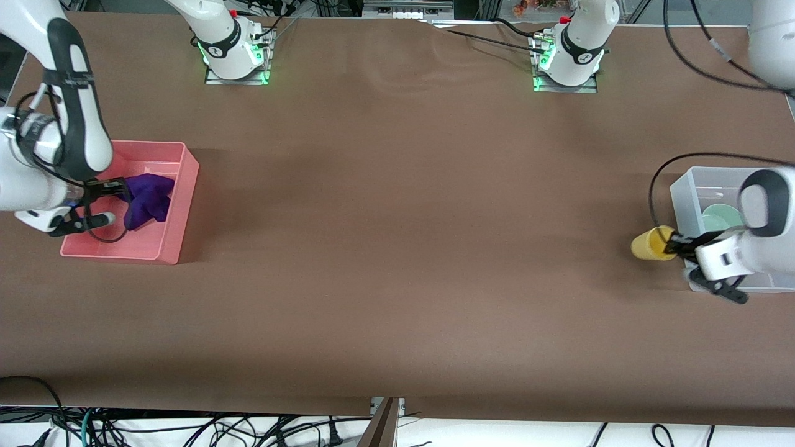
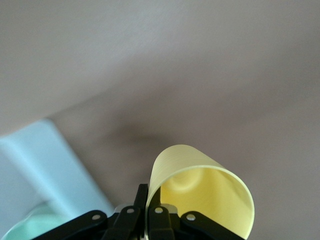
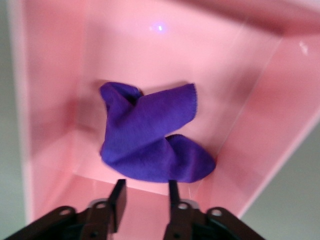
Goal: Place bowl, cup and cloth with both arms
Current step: 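Carry the yellow cup into the clear bin with the left gripper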
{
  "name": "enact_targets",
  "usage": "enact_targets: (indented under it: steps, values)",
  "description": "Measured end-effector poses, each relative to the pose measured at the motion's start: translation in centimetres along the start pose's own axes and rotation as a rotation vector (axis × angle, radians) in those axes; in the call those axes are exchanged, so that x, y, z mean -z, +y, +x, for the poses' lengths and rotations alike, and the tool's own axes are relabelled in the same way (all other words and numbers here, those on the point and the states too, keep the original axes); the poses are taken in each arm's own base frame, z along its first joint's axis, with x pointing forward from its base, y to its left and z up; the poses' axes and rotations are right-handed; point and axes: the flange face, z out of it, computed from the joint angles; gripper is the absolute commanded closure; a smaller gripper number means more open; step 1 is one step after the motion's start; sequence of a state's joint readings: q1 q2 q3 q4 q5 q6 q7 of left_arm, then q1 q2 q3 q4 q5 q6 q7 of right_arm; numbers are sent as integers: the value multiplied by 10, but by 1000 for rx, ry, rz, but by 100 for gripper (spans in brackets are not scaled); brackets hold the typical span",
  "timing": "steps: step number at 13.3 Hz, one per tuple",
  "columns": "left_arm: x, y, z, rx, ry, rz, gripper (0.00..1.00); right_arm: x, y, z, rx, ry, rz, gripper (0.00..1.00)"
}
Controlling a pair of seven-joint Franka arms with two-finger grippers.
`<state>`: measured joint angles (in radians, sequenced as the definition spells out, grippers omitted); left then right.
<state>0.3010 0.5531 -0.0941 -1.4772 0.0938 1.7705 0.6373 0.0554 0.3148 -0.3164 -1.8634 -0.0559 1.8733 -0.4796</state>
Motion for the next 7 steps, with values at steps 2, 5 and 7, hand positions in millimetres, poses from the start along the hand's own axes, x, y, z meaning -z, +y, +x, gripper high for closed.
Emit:
enact_targets:
  steps: [2, 5, 7]
  values:
    - [23, -30, -43, -44, -31, 36, 100, 99, -21, -7, 28, 65, 20, 0]
    - [8, -88, -100, -89, -41, 39, 100, 214, -105, -13, 50, 159, 2, 0]
    - [-16, -115, -119, -121, -33, 32, 100, 241, -154, -14, -26, 167, 9, 0]
